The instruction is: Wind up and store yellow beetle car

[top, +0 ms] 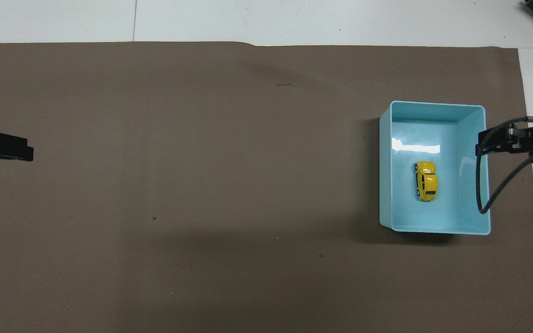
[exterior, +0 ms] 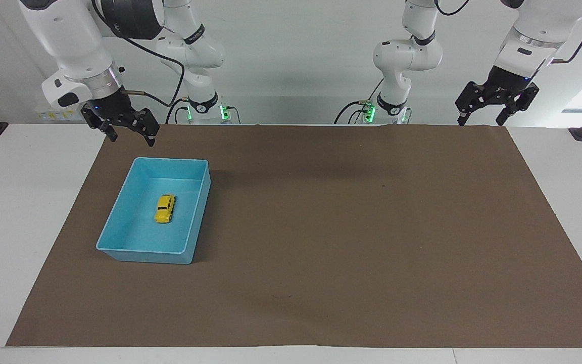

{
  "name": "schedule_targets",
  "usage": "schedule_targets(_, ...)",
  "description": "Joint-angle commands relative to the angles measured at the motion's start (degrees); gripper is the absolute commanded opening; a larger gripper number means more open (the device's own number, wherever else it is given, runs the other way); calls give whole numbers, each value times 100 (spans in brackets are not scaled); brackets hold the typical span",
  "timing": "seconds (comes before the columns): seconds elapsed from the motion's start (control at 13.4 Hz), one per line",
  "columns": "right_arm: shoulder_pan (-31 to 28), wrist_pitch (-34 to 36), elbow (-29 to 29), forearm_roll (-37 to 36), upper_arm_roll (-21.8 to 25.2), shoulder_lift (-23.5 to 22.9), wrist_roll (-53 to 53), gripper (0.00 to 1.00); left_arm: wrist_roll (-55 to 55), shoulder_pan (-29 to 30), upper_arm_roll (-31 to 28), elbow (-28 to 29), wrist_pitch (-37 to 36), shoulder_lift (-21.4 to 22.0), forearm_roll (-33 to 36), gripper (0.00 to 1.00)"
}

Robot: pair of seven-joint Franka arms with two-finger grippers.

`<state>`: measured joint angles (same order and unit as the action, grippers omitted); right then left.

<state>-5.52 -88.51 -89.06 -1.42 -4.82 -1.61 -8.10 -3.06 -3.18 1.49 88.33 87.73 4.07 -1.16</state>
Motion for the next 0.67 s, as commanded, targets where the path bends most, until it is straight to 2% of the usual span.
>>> schedule_targets(0.0,-90,-9,-32,142,-45,29,133,100,7,116,79,44,-72,68,37,100)
schedule_targets(0.6,-55,9,-49,142,-54,38,133,100,7,116,79,44,-72,68,45,100)
